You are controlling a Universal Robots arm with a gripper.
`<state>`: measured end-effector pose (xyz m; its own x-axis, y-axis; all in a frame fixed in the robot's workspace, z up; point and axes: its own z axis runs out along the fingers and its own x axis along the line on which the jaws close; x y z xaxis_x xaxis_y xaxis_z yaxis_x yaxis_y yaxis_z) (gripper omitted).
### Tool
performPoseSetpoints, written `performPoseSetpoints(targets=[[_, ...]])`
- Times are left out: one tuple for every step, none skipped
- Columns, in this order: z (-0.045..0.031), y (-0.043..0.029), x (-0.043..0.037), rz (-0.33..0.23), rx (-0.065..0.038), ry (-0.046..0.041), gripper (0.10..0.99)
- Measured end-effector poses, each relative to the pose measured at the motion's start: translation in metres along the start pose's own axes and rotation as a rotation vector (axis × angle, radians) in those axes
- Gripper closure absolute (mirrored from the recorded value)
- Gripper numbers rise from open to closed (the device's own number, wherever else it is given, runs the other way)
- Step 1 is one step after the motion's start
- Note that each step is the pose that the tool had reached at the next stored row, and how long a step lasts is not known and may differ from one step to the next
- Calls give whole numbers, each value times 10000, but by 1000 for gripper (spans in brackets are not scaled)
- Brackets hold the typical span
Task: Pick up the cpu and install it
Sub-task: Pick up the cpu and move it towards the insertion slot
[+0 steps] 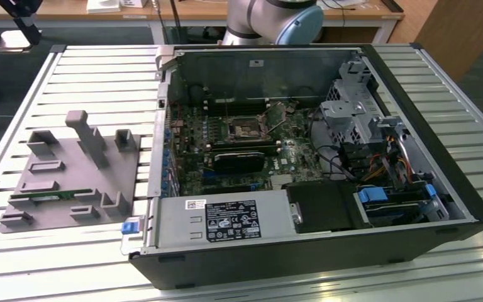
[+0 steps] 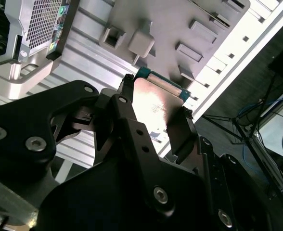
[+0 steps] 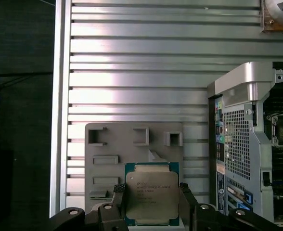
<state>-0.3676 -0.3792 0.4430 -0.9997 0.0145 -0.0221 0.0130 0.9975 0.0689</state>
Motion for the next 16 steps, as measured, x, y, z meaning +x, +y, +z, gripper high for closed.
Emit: performPoseSetpoints(targets=[[1, 0, -7, 0, -1, -1, 557], [1, 1, -14, 0, -1, -1, 557], [1, 1, -21, 1, -1, -1, 557], [1, 1, -27, 0, -1, -1, 557], [1, 1, -33, 0, 0, -1, 557], [1, 2, -39, 0, -1, -1, 557], [2, 2, -45, 0, -1, -1, 557], [2, 2, -50, 0, -1, -1, 557], [2, 3, -56, 1, -1, 0, 557], [2, 3, -62, 0, 0, -1, 557], [2, 4, -68, 0, 0, -1, 557], [3, 4, -74, 0, -1, -1, 557], [3, 4, -80, 0, 0, -1, 557], [3, 5, -86, 1, 0, -1, 557], [3, 5, -93, 0, -1, -1, 557], [3, 5, -99, 0, -1, -1, 557]])
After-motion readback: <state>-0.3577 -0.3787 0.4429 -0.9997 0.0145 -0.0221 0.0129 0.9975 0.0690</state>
